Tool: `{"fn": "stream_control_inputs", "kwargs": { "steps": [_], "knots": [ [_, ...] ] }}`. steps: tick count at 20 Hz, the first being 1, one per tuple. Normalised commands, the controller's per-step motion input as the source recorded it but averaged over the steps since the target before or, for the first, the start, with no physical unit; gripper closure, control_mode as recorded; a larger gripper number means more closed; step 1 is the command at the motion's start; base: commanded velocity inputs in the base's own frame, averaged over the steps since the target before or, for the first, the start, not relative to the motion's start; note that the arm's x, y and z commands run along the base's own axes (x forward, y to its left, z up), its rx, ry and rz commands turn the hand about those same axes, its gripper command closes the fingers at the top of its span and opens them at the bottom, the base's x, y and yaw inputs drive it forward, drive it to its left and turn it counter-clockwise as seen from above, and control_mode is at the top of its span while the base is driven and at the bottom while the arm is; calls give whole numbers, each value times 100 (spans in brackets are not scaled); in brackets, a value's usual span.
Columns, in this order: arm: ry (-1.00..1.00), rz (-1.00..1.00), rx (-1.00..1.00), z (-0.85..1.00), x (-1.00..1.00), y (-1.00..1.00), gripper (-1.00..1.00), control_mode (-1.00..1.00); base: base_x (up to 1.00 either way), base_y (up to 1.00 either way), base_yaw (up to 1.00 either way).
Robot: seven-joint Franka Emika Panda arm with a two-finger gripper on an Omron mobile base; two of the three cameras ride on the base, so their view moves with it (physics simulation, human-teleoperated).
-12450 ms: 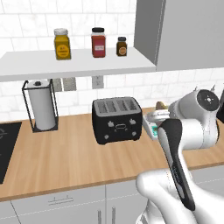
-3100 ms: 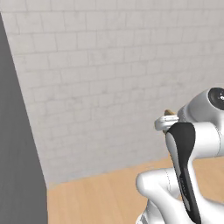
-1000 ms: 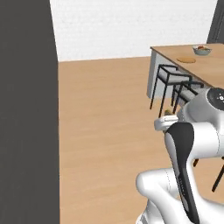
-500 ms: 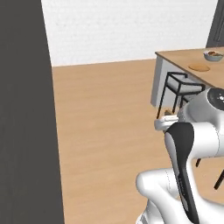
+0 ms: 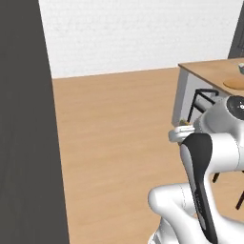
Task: Start the toaster. Once the lever pops up, take the bread to the plate on the dining counter.
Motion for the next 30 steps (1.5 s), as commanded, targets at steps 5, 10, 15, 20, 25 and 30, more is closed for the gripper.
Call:
{"fn": "stream_control_inputs", "kwargs": {
  "steps": [5,10,15,20,25,30],
  "knots": [
    [0,0,0,0,0,0,100,100,100,28,-6],
    [0,0,0,0,0,0,100,100,100,29,-6],
    [0,0,0,0,0,0,100,100,100,48,-9],
    [0,0,0,0,0,0,100,100,100,47,-9],
    [0,0,0,0,0,0,100,100,100,41,-17],
    [0,0,0,0,0,0,100,100,80,6,-52]
  ]
}}
